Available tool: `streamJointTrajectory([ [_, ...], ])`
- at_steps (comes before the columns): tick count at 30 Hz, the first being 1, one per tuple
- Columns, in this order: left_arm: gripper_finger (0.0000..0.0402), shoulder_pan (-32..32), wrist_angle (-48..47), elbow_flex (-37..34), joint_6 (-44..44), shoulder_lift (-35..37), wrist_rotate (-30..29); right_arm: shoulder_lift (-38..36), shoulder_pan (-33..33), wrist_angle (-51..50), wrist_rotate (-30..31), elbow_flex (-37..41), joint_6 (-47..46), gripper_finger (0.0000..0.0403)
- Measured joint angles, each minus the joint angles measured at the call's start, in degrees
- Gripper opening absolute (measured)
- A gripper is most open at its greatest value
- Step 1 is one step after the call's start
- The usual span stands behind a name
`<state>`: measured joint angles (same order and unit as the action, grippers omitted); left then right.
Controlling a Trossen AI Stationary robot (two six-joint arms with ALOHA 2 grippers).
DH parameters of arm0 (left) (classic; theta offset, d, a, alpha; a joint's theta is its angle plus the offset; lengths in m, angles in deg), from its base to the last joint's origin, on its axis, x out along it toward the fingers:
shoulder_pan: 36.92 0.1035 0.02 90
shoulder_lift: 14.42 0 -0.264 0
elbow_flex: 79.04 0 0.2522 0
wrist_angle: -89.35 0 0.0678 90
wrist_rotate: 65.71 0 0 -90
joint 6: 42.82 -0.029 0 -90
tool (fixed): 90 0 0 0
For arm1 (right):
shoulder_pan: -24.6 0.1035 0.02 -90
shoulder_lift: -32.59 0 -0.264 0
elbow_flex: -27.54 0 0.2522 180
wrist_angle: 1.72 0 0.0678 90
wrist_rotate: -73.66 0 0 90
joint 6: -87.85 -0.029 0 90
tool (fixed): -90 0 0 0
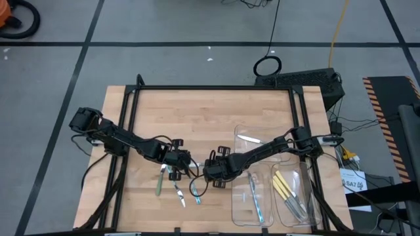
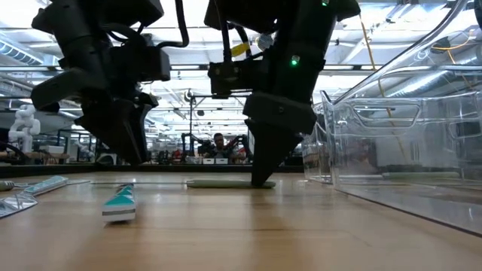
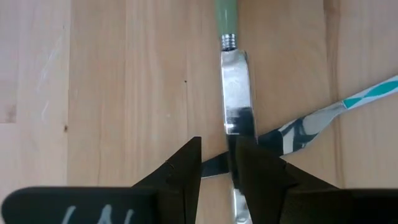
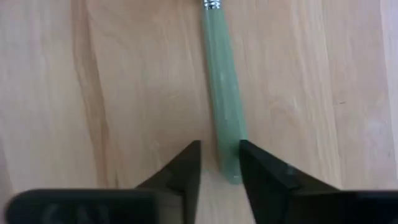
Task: Sort silverware by color (type)
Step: Put the green knife into the top transparent bin
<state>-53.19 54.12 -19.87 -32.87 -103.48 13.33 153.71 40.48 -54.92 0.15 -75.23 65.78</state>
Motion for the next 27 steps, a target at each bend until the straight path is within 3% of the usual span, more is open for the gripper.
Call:
streamJointTrajectory([
  [7,0.0108,0.00,0.81,0.00,2.83,0.00,1.01,1.07,0.03,0.22,0.81,-0.09,0.71,0.0183],
  [11,0.0108,0.00,0.71,0.00,3.87,0.00,1.42,0.82,-0.06,0.14,0.43,-0.12,0.72,0.0185],
  [20,0.0108,0.00,0.71,0.00,1.71,0.31,0.77,-1.72,1.16,0.73,7.52,-0.07,5.21,0.0188],
  [27,0.0108,0.00,0.39,0.00,4.39,0.31,0.72,1.03,-1.30,4.07,-1.90,-0.16,8.34,0.0194],
])
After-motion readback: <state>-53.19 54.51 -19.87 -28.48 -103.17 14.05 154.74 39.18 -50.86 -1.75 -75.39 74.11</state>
